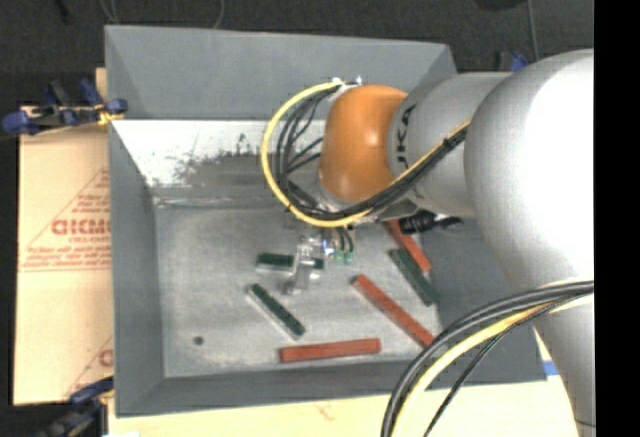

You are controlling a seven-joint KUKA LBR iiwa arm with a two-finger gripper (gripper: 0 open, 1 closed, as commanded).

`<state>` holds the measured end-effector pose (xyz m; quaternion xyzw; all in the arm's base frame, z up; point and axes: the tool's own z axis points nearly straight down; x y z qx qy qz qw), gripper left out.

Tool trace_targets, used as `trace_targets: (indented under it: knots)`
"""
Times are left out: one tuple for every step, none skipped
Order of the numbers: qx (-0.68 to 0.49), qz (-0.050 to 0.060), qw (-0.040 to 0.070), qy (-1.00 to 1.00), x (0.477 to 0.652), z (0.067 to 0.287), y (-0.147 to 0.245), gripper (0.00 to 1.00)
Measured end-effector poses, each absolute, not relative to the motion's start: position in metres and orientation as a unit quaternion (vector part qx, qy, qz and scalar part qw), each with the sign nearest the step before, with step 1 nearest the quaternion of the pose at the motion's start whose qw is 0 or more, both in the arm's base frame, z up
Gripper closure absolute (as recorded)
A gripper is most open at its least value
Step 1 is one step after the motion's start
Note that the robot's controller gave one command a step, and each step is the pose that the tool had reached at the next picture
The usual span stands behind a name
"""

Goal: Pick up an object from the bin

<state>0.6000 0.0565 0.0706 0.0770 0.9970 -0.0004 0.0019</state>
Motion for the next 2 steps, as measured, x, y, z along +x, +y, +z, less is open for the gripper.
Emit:
trace_targets:
  knots:
    - [0.104, 0.001, 0.003, 0.995, 0.6015, 0.0716, 0.0648, 1.0]
    - [0.104, 0.001, 0.003, 0.995, 0.6015, 0.0716, 0.0647, 1.0]
